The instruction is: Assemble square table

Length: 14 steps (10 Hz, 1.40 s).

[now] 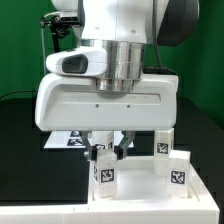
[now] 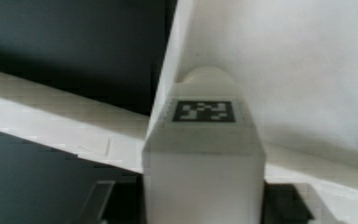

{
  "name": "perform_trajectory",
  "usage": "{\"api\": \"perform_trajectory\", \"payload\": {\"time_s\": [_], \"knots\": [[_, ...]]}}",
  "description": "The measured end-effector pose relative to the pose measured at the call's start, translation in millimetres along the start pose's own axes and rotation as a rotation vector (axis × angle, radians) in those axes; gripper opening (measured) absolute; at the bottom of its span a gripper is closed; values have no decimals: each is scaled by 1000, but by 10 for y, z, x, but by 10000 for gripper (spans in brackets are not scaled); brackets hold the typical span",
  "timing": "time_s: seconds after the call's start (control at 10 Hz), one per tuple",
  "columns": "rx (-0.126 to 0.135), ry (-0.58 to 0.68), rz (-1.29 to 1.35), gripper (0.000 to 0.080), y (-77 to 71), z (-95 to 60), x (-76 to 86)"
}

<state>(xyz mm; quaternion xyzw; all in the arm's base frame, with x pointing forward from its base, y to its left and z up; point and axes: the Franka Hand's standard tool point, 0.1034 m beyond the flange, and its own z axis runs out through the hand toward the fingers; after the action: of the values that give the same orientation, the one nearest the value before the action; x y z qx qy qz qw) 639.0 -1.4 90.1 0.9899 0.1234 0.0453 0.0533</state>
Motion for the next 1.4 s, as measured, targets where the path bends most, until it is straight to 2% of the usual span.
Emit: {"api": "perform_trajectory", "payload": {"time_s": [0.3,0.6,0.8,1.1,1.3,1.4], "knots": [[2,0,236,286,6,2,-3],[6,-1,673,287,40,14,-11],[32,-8,957,287,72,27,-19],[32,-34,1293,287,64,42,6],[29,-41,1353,287,66,43,4],[29,-40,1349,398,66,46,4]]}}
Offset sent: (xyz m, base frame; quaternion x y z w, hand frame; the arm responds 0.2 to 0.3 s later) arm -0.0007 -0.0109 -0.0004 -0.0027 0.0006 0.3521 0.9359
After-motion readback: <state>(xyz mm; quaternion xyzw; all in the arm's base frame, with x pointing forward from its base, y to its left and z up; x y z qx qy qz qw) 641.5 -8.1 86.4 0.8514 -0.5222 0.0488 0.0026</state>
